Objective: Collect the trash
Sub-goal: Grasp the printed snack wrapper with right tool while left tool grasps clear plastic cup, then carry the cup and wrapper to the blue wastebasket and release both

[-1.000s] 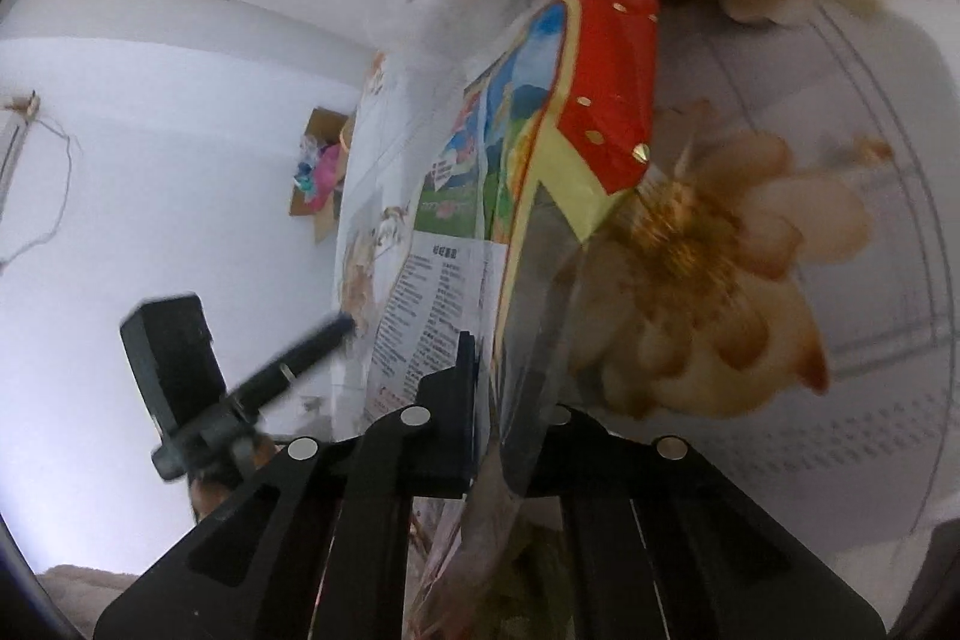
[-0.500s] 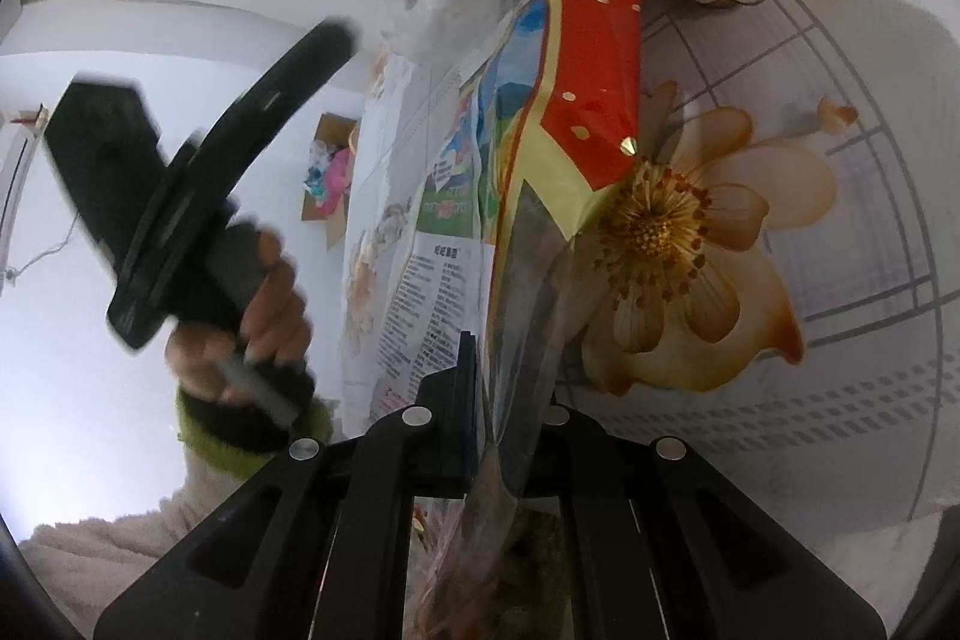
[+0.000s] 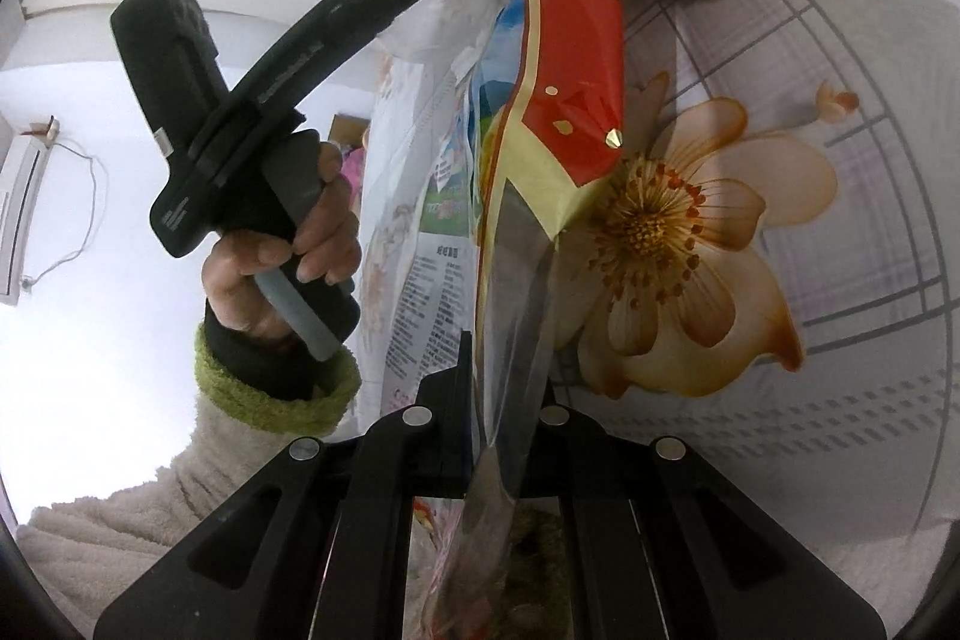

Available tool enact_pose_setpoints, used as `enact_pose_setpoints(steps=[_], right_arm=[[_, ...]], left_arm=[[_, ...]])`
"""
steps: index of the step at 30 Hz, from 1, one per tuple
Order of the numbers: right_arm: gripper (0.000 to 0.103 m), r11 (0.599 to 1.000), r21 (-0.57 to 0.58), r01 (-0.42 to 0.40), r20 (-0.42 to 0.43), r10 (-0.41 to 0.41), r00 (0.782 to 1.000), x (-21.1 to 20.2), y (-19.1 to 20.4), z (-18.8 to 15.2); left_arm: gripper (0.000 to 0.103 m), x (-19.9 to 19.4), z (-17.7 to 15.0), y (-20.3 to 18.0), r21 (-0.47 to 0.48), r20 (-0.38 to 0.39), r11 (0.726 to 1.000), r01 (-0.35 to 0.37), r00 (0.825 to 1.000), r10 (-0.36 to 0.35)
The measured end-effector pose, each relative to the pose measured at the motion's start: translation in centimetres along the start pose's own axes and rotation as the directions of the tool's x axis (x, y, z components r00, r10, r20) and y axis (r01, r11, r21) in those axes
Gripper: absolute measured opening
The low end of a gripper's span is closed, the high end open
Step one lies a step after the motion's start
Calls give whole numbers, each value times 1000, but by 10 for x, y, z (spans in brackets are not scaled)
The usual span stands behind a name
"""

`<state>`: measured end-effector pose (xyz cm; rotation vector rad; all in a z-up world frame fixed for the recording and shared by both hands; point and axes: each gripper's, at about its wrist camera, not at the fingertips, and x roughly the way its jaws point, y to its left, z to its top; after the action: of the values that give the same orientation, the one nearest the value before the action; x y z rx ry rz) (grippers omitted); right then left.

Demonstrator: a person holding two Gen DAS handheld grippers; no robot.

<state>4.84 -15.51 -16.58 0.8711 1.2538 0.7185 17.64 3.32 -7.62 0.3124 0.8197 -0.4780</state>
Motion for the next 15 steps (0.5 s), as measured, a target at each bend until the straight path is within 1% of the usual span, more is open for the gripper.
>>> enact_pose_setpoints(steps=[1, 2, 6, 15], right_arm=[[4, 1000, 2, -4, 0, 4, 1000, -1, -2, 0], [4, 1000, 3, -5, 0, 5, 1000, 0, -3, 0], [4, 1000, 5, -6, 2, 6, 1000, -4, -4, -2], [4, 1000, -10, 7, 8, -7, 1000, -14, -2, -6]], left_arm=[[78, 1, 0, 0, -2, -4, 1000, 1, 1000, -1], [73, 3, 0, 1, -6, -13, 1000, 6, 1000, -6], [73, 0, -1, 4, -28, -17, 999, 17, 1000, -18], [73, -20, -14, 11, -49, -14, 999, -4, 1000, 4]])
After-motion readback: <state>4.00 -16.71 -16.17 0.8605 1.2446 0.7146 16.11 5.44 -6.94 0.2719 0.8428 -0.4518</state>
